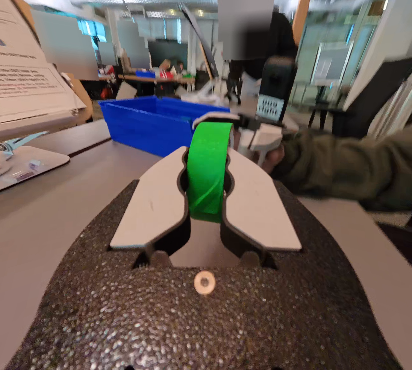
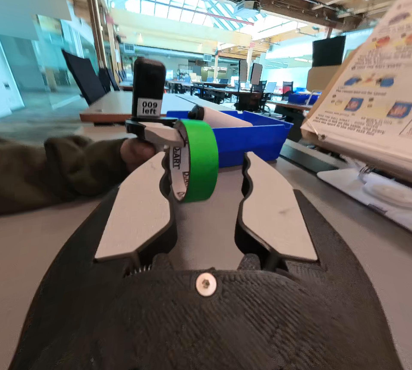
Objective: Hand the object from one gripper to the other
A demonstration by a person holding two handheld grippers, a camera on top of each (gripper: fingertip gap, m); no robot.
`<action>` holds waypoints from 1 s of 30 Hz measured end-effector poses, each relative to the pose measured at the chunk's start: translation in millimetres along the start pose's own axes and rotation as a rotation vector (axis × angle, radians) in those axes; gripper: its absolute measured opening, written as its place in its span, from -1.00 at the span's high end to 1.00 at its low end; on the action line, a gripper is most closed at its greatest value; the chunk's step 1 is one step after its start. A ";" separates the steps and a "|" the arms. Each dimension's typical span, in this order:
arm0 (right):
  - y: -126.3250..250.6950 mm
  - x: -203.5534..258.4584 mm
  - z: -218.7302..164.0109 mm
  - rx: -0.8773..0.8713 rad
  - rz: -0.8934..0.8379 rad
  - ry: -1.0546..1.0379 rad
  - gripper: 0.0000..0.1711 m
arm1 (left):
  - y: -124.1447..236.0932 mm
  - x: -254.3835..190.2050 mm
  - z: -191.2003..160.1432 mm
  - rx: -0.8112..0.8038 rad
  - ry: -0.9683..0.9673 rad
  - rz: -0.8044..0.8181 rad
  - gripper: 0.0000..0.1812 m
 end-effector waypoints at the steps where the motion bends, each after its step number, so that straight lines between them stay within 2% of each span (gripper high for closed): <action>1: 0.5 -3.0 -0.9 -0.015 0.002 -0.063 0.26 | 1.6 4.5 6.9 -0.062 0.047 0.011 0.70; 5: -1.3 -8.7 -8.5 -0.039 0.000 -0.201 0.33 | 4.6 10.4 20.3 -0.228 0.205 -0.020 0.70; 8: -4.4 -0.7 -12.4 -0.011 0.032 -0.151 0.50 | -3.3 5.8 13.3 -0.222 0.201 -0.039 0.70; 9: -5.2 1.6 -13.0 -0.002 0.036 -0.128 0.65 | -6.3 3.3 11.0 -0.212 0.186 -0.044 0.70; 11: -4.4 1.0 -10.9 0.001 0.024 -0.105 0.66 | -7.3 0.8 11.1 -0.209 0.153 -0.046 0.70; 15: 0.3 4.0 -3.1 0.014 0.066 -0.093 0.67 | -8.8 -8.1 4.9 -0.114 0.034 -0.059 0.67; 18: 7.7 6.2 -12.1 0.128 0.092 -0.021 0.67 | -7.9 -14.5 -2.0 -0.032 -0.069 -0.068 0.44; 20: 14.8 7.2 -19.9 0.214 0.114 0.040 0.67 | -6.1 -16.1 -6.2 0.022 -0.134 -0.064 0.36; 24: 24.6 12.2 -31.2 0.322 0.170 0.077 0.67 | -6.1 -23.3 -15.2 0.096 -0.183 -0.097 0.38; 29: 25.5 17.3 -37.5 0.359 0.186 0.079 0.67 | -12.5 -33.6 -28.3 0.161 -0.174 -0.151 0.38; 30: 24.7 16.7 -38.9 0.362 0.178 0.079 0.67 | -13.4 -34.6 -30.5 0.170 -0.184 -0.154 0.44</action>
Point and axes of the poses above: each gripper's, where its closed fingertips meet, y back along the fingers, z out of its top, x = y × z across the jaws, the point moved 1 cm from there along y, back along the fingers, and after that the axes turned 3 degrees about z, right-handed, at the moved point
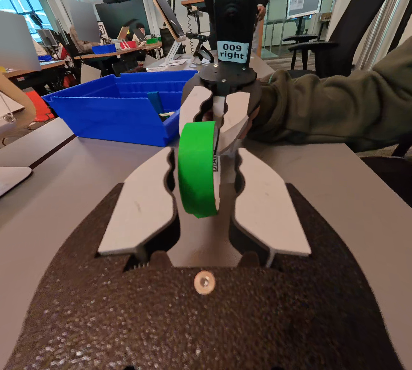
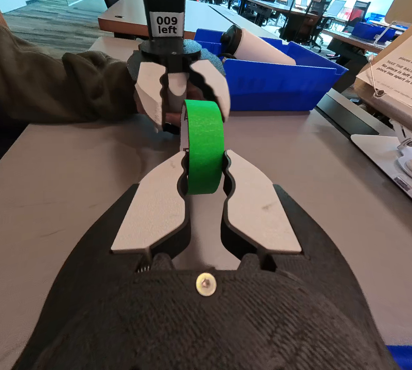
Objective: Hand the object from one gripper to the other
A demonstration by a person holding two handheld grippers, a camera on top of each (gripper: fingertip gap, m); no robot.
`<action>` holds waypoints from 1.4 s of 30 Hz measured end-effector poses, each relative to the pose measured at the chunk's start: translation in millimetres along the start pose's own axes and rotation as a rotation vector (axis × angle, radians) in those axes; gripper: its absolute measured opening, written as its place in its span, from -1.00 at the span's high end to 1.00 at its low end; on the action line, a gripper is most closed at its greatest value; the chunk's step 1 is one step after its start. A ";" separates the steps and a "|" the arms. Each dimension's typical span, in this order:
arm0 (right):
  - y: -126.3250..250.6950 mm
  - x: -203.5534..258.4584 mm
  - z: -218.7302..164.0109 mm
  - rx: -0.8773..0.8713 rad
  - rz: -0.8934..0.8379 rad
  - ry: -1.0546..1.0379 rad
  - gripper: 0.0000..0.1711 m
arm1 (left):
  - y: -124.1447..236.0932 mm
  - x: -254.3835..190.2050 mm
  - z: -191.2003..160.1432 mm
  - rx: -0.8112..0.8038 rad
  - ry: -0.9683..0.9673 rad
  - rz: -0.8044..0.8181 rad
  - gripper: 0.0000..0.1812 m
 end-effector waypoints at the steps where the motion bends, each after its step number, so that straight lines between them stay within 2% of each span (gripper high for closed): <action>1: -1.0 1.0 -1.0 0.002 0.006 -0.001 0.67 | -0.6 0.2 -0.6 0.000 -0.015 0.010 0.55; 2: -1.9 2.9 -1.4 -0.001 0.017 0.001 0.67 | 0.2 2.9 -0.3 -0.006 -0.034 0.033 0.69; 8: -2.8 -8.3 0.0 -0.047 -0.060 -0.037 0.68 | 0.7 13.5 0.7 -0.012 0.014 0.087 0.69; 9: 0.0 -11.7 3.7 -0.087 -0.083 -0.049 0.62 | 1.8 17.2 4.6 -0.040 0.040 0.107 0.69; 11: 5.8 -19.8 9.0 -0.147 -0.129 -0.087 0.33 | 8.1 27.7 14.9 -0.126 0.105 0.159 0.69; 14: 8.5 -26.0 15.9 -0.234 -0.135 -0.189 0.27 | 21.7 42.3 32.2 -0.309 0.224 0.214 0.69; 19: 1.7 -24.4 31.6 -0.423 -0.093 -0.346 0.38 | 28.5 47.2 45.8 -0.541 0.402 0.162 0.69; 21: -4.3 -20.4 31.1 -0.411 -0.070 -0.350 0.45 | 23.5 40.8 45.3 -0.533 0.400 0.121 0.69; 23: -5.2 -15.0 33.0 -0.404 -0.062 -0.300 0.64 | 20.2 37.7 44.9 -0.509 0.358 0.127 0.69; 26: -0.4 -14.4 38.8 -0.397 -0.066 -0.254 0.65 | 20.5 34.6 45.5 -0.489 0.342 0.107 0.69; 28: 5.8 -16.7 43.1 -0.390 -0.122 -0.159 0.67 | 17.2 34.4 40.9 -0.436 0.335 0.121 0.67; 30: 10.5 -18.9 42.8 -0.309 -0.266 0.102 0.66 | 12.5 34.1 36.5 -0.389 0.356 0.121 0.38; 32: 14.9 -19.6 40.0 -0.176 -0.417 0.457 0.67 | 9.5 31.2 33.4 -0.342 0.439 0.056 0.10; 35: 15.0 -17.6 36.5 -0.048 -0.498 0.762 0.67 | 15.3 33.9 32.8 -0.347 0.624 -0.051 -0.08; 38: 8.6 -4.2 33.5 -0.008 -0.444 0.921 0.67 | 23.0 35.0 22.4 -0.276 0.700 -0.108 -0.07; 42: -1.2 5.2 31.3 -0.006 -0.384 0.925 0.67 | 22.8 24.3 8.6 -0.133 0.659 -0.135 -0.17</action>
Point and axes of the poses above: each gripper's, where its closed fingertips meet, y back along the fingers, z out of its top, x = y × z across the jaws, the point moved 1 cm from there along y, back along the fingers, and after that the axes turned 3 degrees about z, right-handed, at the moved point
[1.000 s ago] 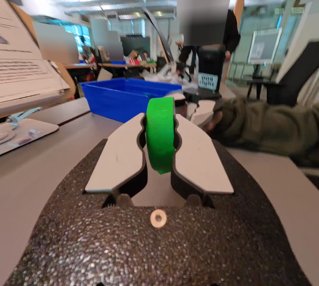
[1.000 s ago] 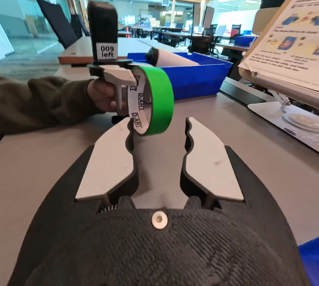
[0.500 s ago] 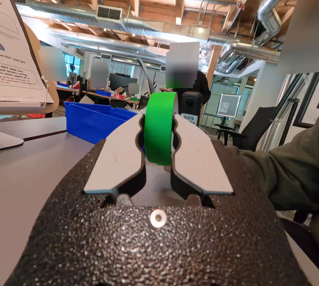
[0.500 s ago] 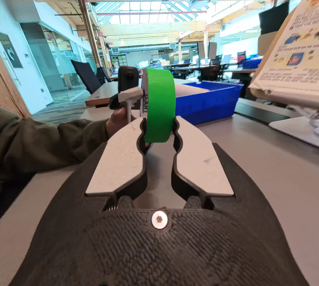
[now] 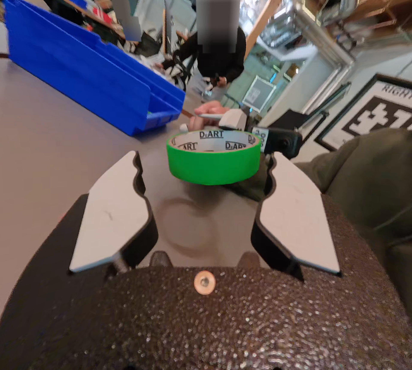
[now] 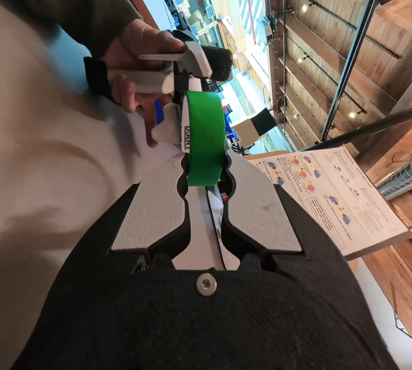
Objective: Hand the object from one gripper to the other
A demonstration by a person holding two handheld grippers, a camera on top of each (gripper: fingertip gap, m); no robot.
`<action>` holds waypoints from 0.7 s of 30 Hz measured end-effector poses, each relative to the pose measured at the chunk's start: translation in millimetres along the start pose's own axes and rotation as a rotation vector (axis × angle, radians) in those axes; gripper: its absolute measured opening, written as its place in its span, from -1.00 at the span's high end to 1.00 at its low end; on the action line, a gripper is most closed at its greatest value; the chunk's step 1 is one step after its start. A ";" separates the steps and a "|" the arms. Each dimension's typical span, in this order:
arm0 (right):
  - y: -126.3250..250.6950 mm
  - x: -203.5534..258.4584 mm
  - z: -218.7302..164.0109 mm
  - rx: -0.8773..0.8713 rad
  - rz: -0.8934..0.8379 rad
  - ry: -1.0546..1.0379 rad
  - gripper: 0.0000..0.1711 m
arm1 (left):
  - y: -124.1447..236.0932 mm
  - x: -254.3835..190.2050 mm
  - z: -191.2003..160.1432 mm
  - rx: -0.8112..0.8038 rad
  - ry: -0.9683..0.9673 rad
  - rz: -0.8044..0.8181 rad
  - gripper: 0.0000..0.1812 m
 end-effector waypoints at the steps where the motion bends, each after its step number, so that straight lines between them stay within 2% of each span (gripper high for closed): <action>1: -1.0 1.7 1.8 -0.005 0.006 0.002 0.67 | -2.5 -1.3 -5.5 0.043 -0.017 0.003 -0.17; 4: -2.8 3.2 4.9 -0.015 0.012 -0.003 0.67 | -10.5 -4.4 -19.9 0.135 -0.057 0.009 -0.21; 6: -4.2 6.0 3.7 -0.005 0.025 0.010 0.67 | -14.8 -8.1 -25.3 0.164 -0.066 -0.013 -0.11; 7: -4.8 7.6 2.9 0.001 0.032 0.016 0.67 | -16.2 -8.8 -25.3 0.157 -0.072 -0.021 -0.05; 13: -4.3 7.7 -4.5 0.032 0.040 -0.005 0.67 | -19.7 -2.6 -24.5 0.136 -0.089 0.006 -0.03; 14: -4.5 8.4 -6.0 0.025 0.051 -0.068 0.67 | -19.9 -0.6 -23.5 0.133 -0.108 0.025 -0.03; 15: -5.2 8.6 -7.7 0.010 0.065 -0.168 0.52 | -19.3 0.9 -21.4 0.123 -0.140 0.044 -0.03; 16: -5.9 7.8 -11.0 0.003 0.078 -0.304 0.28 | -17.8 1.4 -18.5 0.109 -0.191 0.061 -0.03; 18: -7.0 8.4 -13.9 -0.027 0.155 -0.645 -0.01 | -13.2 2.8 -9.5 0.056 -0.350 0.113 -0.03; 20: -7.4 -0.1 -7.3 -0.137 0.231 -1.042 -0.11 | -8.7 2.7 0.4 -0.010 -0.552 0.174 -0.03; 21: -6.7 -8.0 -2.3 -0.226 0.265 -1.237 -0.08 | -7.5 0.7 4.3 -0.035 -0.654 0.198 -0.03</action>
Point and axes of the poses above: each gripper's, where its closed fingertips meet, y back along the fingers, z out of its top, x = y × z across the jaws, the point moved 1 cm from there along y, back along the fingers, and after that the axes turned 3 degrees about z, right-handed, at the moved point
